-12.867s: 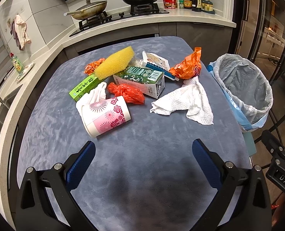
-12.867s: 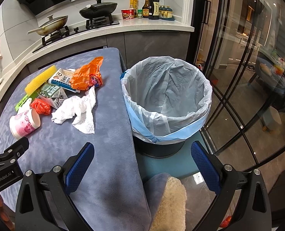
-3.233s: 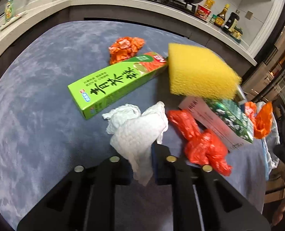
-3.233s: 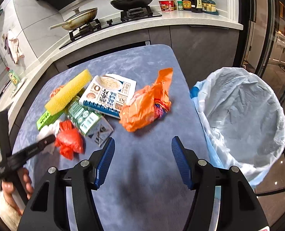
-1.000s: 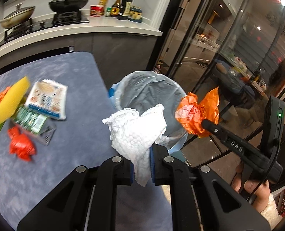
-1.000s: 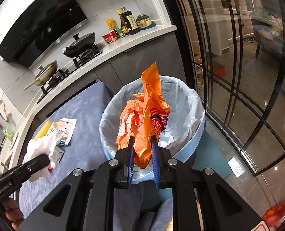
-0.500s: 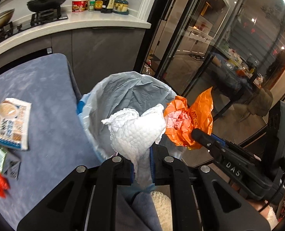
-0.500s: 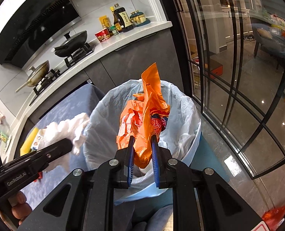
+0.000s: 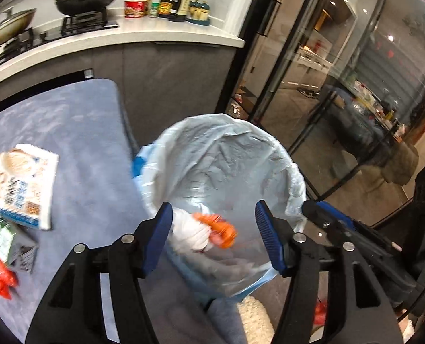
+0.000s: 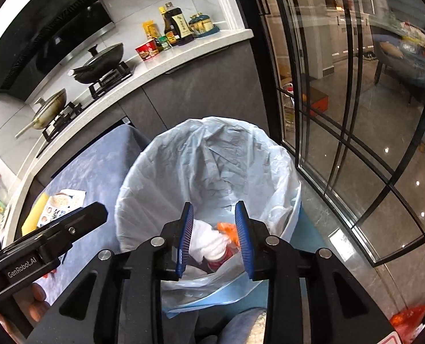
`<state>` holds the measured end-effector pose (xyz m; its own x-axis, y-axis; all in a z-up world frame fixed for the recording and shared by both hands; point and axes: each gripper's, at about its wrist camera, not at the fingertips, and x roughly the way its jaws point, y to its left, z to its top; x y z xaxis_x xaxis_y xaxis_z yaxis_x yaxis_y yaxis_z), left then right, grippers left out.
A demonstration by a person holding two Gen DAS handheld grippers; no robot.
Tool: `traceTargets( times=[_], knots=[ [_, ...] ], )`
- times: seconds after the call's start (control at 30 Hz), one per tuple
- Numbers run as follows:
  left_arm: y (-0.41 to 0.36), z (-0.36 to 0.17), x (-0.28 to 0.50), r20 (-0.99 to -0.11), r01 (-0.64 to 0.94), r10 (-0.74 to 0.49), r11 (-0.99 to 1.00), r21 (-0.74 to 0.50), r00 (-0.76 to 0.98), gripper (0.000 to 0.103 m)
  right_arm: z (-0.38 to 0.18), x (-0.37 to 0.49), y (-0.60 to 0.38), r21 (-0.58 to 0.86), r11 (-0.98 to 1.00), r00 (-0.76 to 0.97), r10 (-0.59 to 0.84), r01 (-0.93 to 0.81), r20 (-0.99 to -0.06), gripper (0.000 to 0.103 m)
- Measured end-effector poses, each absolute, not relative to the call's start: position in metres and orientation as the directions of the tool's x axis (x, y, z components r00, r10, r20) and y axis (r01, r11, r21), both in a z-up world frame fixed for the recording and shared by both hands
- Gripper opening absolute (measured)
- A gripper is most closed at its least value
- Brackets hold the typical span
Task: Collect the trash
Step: 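Open both tools to drop the towel and orange bag into the bin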
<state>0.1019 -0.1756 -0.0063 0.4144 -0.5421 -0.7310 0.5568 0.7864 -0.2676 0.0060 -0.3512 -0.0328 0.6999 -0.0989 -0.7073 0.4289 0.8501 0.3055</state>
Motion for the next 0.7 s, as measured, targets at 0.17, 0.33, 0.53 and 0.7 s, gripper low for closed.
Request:
traceTargets(
  times=[0.17, 0.33, 0.53, 0.7],
  knots=[
    [-0.138, 0.0, 0.097, -0.733, 0.495, -0.494, 0.833, -0.245, 0.468, 0.059, -0.022, 0.004, -0.329, 0.318, 0.864, 0.718, -0.069, 0.39, -0.693, 0.036],
    [-0.086, 0.004, 0.092, -0.734, 0.409, -0.432, 0.883, -0.228, 0.524, 0.065, -0.019, 0.006, -0.298, 0.314, 0.884, 0.718, -0.033, 0.345, -0.695, 0.036],
    [-0.024, -0.001, 0.088, -0.747, 0.311, -0.365, 0.924, -0.22, 0.555, 0.066, -0.021, 0.01, -0.259, 0.312, 0.906, 0.711, 0.018, 0.286, -0.703, 0.036],
    [0.025, -0.017, 0.085, -0.773, 0.217, -0.301, 0.953, -0.214, 0.558, 0.07, -0.024, 0.014, -0.229, 0.303, 0.921, 0.699, 0.047, 0.247, -0.713, 0.036]
  ],
)
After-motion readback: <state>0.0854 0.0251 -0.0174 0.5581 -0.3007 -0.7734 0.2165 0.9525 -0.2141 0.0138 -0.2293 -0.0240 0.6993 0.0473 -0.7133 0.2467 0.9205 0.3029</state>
